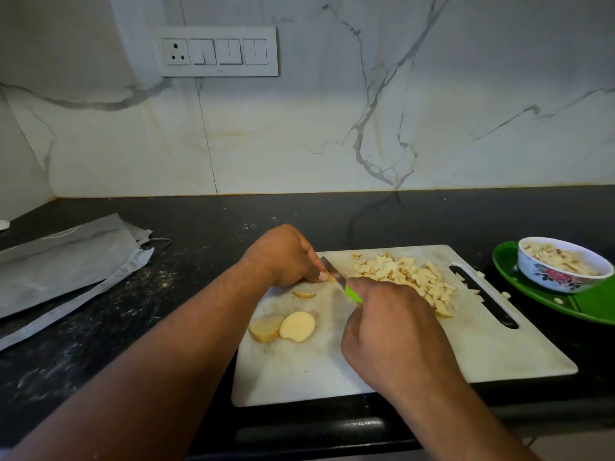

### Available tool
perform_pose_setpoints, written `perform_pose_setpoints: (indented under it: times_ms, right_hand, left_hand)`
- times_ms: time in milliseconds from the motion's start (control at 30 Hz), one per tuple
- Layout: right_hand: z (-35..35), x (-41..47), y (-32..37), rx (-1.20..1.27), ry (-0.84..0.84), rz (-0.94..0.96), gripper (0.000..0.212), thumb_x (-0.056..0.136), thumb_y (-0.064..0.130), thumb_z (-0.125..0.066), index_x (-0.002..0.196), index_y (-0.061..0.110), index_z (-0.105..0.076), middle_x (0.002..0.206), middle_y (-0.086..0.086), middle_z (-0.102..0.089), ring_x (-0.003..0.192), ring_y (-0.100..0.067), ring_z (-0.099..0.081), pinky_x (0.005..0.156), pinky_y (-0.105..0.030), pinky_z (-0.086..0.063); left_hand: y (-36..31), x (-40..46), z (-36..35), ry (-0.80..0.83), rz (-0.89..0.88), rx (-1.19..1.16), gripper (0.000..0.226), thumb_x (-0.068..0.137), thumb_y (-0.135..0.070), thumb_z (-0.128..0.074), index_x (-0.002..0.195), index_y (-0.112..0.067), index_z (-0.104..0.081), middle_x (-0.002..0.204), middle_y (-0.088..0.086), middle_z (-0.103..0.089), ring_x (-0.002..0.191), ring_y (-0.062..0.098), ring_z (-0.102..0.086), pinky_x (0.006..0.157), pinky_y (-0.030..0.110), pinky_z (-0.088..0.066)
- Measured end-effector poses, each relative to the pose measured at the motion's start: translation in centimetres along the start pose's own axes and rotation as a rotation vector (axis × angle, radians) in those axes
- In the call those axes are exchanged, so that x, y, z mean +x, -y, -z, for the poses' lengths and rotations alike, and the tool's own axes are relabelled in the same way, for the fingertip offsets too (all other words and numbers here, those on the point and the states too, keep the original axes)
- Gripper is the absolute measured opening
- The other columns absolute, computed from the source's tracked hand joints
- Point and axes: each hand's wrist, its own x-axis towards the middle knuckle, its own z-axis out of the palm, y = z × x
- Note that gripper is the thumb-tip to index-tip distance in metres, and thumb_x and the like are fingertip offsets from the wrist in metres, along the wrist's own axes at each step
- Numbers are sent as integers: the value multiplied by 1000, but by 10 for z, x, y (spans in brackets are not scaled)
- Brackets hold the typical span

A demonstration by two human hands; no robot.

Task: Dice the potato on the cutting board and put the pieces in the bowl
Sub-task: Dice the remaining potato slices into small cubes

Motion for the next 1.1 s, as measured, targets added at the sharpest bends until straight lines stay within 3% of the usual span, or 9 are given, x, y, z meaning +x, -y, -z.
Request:
perform_pose_setpoints:
  times_ms: [200, 400, 467, 567, 633, 733, 800, 933, 1100]
  right_hand:
    - [-2, -6, 0, 43, 18, -1, 45, 90, 25, -51, 135, 31, -54, 104, 12, -66, 92, -5, -60, 80, -17, -49]
    - [24, -36, -13, 58, 33, -6, 45, 90, 32, -50, 134, 39, -54, 110, 18, -66, 98, -3, -60, 86, -15, -46]
    - [27, -39, -23, 82, 12, -20, 42, 86, 31, -55, 127, 39, -61, 97, 22, -67, 82, 0, -58, 75, -12, -45]
    - [18, -35, -41, 196, -87, -79, 37, 86, 24, -61, 121, 36, -66, 79, 23, -64, 62, 3, -54, 54, -5, -36]
    - [10, -32, -49, 306, -155, -110, 38, 88, 18, -63, 123, 32, -67, 81, 22, -66, 63, 5, -56, 52, -4, -37]
    - [5, -35, -51, 367, -191, -107, 37, 89, 18, -63, 124, 32, -66, 80, 19, -66, 62, 5, -55, 52, -3, -37]
    - [4, -38, -50, 358, -194, -98, 38, 89, 23, -62, 125, 33, -65, 84, 19, -68, 61, 7, -51, 54, -2, -37]
    - [3, -39, -52, 346, -185, -99, 39, 90, 27, -61, 128, 35, -64, 96, 21, -69, 75, 3, -60, 64, -5, -44]
    - [3, -40, -54, 335, -177, -86, 40, 89, 27, -62, 128, 35, -64, 96, 19, -70, 70, 5, -53, 61, -2, -37]
  left_hand:
    - [0, 1, 0, 7, 14, -18, 11, 81, -25, -87, 75, -26, -79, 82, -8, -76, 87, 8, -70, 86, 29, -55]
    - [-1, 0, 0, 9, -26, -3, 5, 83, -27, -87, 83, -25, -82, 83, -11, -77, 87, 6, -70, 95, 33, -57]
    - [0, -3, 1, 10, -68, 52, 3, 86, -26, -85, 84, -27, -82, 84, -13, -77, 87, 5, -70, 96, 34, -58]
    - [-1, -5, -1, -48, -96, 153, 6, 86, -26, -78, 82, -28, -82, 80, -14, -77, 81, 6, -72, 85, 36, -63]
    - [-6, -8, -5, -107, -91, 182, 8, 82, -36, -75, 86, -32, -81, 84, -15, -76, 81, 7, -71, 81, 36, -64]
    - [-14, -9, -15, -148, -107, 285, 40, 78, -68, -70, 107, -42, -77, 103, -18, -73, 91, 8, -68, 85, 37, -62]
    - [-17, -7, -20, -144, -131, 359, 50, 76, -77, -66, 113, -44, -75, 107, -20, -72, 92, 7, -67, 85, 37, -62]
    - [-15, -4, -21, -91, -180, 290, 29, 84, -61, -74, 105, -42, -78, 100, -21, -71, 89, 3, -65, 86, 34, -61]
    - [-5, -4, -11, 13, -284, 196, 13, 90, -43, -77, 102, -39, -80, 98, -23, -69, 94, -2, -63, 90, 28, -56]
